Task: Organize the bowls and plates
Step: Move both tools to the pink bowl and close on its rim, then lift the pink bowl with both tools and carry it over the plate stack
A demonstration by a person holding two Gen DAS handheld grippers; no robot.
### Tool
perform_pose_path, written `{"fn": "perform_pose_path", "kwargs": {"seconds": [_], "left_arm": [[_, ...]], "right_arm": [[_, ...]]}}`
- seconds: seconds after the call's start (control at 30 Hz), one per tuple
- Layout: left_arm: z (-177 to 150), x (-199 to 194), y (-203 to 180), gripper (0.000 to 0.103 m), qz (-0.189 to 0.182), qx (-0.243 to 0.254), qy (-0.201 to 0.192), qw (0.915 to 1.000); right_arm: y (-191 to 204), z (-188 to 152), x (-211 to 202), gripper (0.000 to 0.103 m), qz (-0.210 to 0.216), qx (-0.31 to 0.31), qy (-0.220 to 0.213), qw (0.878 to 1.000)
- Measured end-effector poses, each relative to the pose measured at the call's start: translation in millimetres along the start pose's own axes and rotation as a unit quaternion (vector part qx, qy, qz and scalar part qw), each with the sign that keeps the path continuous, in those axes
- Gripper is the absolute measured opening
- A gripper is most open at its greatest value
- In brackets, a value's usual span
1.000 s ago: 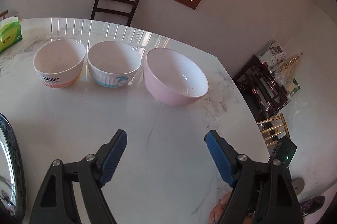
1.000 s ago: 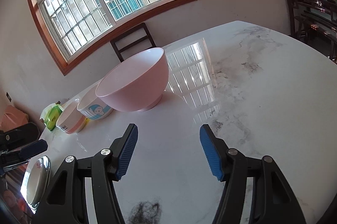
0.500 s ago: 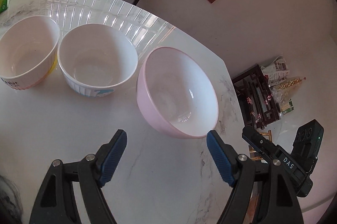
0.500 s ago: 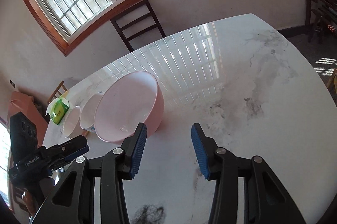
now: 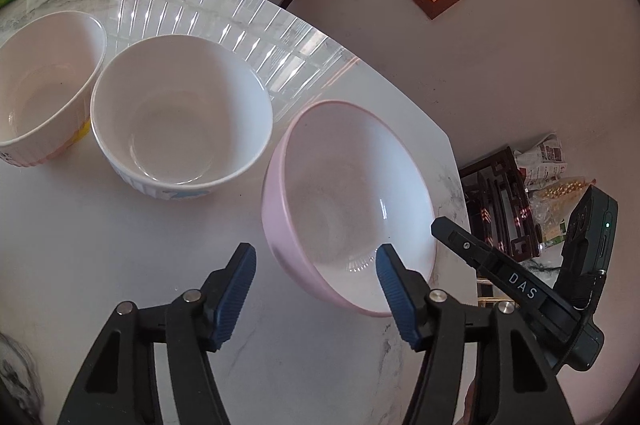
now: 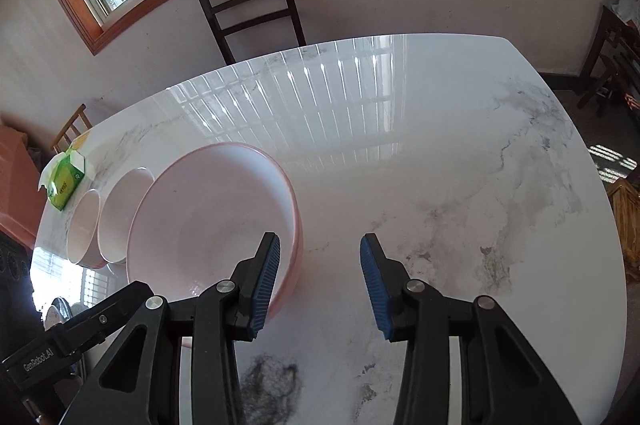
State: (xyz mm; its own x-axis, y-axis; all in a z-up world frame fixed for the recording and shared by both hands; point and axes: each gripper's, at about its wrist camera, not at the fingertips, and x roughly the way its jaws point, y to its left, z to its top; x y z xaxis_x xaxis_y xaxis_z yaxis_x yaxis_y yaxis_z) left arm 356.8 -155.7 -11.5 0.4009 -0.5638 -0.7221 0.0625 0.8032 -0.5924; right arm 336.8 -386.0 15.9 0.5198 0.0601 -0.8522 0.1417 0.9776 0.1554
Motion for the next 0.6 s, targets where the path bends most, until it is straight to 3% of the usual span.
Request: {"fn": "perform_pose_path", "kwargs": {"seconds": [0.07, 0.13, 0.27, 0.43, 0.6], "left_arm": [[0.0, 5.9, 1.2, 0.043, 0.008, 0.004, 0.010, 0.9999], [0.3, 12.9, 2.9, 0.039, 0.015, 0.000, 0.019, 0.9997], [-2.9, 12.9, 3.5, 0.037, 0.018, 0.002, 0.004, 0.9998], [-9.8, 5.7, -3.4, 0.026, 0.056, 0.035, -0.013, 0.9977], [-30.3, -15.4, -3.0, 0.023, 0.045, 0.042, -0.024, 0.9978]], "right_arm": [[2.9, 3.4, 4.9, 0.032, -0.002, -0.003, 0.008, 1.000], [5.8, 5.1, 9.8, 0.027, 0.001, -0.005, 0.015, 1.000], [12.0, 2.9, 20.8, 0.008, 0.003, -0.012, 0.034, 0.999], [7.9, -6.5, 12.9, 0.009, 0.023, -0.003, 0.032, 0.999], [-0.5, -32.0, -12.7, 0.009, 0.050, 0.014, 0.022, 0.998]]}}
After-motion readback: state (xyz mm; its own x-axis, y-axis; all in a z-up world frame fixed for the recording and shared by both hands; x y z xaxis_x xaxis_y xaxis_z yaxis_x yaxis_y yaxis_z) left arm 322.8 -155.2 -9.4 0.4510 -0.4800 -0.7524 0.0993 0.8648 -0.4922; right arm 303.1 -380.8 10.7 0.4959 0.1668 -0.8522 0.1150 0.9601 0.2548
